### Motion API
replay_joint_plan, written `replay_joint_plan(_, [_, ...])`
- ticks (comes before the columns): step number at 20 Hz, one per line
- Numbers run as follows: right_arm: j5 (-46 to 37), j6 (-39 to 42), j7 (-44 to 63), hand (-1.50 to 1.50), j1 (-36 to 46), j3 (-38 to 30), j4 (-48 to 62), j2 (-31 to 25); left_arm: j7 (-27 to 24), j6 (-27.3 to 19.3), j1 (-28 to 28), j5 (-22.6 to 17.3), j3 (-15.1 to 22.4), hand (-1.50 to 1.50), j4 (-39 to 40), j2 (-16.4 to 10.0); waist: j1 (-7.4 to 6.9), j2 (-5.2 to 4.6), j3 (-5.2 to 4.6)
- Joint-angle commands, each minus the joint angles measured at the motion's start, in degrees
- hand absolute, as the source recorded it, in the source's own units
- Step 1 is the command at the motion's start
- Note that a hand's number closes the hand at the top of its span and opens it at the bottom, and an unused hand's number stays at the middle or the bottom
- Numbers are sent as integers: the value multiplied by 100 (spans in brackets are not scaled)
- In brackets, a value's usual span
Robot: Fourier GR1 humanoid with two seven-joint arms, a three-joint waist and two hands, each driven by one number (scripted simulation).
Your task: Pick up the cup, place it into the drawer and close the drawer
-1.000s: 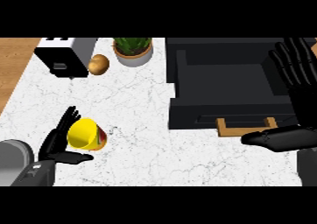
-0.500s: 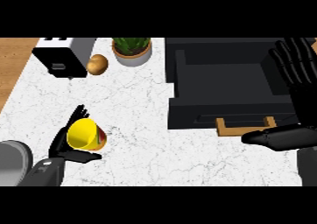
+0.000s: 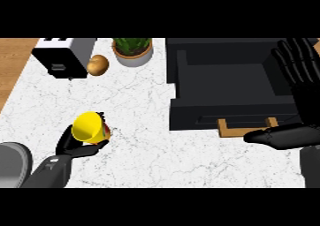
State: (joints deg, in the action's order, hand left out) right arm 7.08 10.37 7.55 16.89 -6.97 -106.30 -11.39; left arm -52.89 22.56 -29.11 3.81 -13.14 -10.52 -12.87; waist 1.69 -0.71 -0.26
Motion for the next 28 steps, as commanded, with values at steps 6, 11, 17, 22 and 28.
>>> replay_joint_plan(6, [-3, 157, -230, -150, -324, -37, -59, -55, -1598, -1250, 266, 141, -70, 150, -520, -34, -5, 4, 5])
replay_joint_plan(11, [-12, -28, 172, -150, 127, 8, -72, -40, -1541, -1798, 44, -484, -760, 150, -595, 254, -50, 14, 2])
replay_joint_plan(17, [57, 140, -267, -150, -82, -192, 200, -103, -1588, -1202, -315, -738, -886, 150, -903, 511, -80, 25, 15])
replay_joint_plan(22, [53, 27, 114, -150, -221, -199, -182, -125, -1002, -1218, -570, -586, -457, 150, -1485, 759, -141, 85, 26])
replay_joint_plan(28, [-29, -46, -36, -150, -235, -208, -88, -46, 178, -1598, -1434, -623, -157, 150, -2458, 1033, -222, 125, 35])
